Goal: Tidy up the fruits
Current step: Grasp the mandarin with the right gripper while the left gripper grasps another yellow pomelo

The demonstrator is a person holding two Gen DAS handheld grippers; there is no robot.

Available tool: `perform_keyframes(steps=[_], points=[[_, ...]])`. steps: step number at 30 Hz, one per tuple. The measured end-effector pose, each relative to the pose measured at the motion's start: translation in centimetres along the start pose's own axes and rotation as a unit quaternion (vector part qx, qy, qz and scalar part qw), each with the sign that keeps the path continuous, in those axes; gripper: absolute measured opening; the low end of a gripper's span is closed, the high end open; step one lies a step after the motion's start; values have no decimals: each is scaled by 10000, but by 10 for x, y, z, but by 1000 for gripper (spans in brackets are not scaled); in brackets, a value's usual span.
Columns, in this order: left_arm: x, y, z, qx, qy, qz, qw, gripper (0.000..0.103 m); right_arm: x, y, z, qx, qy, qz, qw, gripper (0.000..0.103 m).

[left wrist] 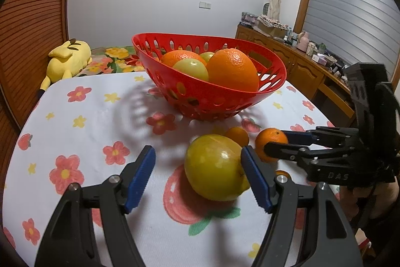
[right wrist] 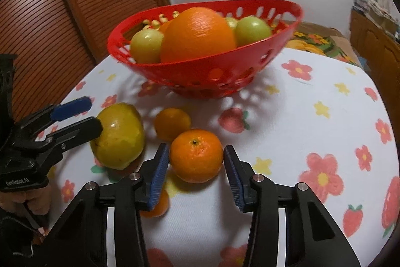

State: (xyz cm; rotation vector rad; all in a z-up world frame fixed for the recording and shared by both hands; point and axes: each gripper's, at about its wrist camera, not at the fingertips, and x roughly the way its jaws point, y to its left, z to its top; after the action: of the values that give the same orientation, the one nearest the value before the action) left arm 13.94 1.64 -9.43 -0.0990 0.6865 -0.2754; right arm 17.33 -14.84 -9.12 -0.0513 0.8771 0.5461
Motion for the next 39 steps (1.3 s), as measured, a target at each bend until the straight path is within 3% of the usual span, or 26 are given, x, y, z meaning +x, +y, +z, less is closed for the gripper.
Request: perform_keyframes(steps=[13, 29, 39], points=[[9, -11, -6, -89, 230, -3, 9997, 72, -45, -8, -30, 135, -354, -47, 9993, 45], [19, -23, -10, -7, 531, -124, 9985, 72, -43, 1, -56, 0, -394, -325, 9987, 45], [37, -29, -1, 82, 744, -143, 9971, 72, -42, -3, -56, 74, -381, -215, 9990, 45]])
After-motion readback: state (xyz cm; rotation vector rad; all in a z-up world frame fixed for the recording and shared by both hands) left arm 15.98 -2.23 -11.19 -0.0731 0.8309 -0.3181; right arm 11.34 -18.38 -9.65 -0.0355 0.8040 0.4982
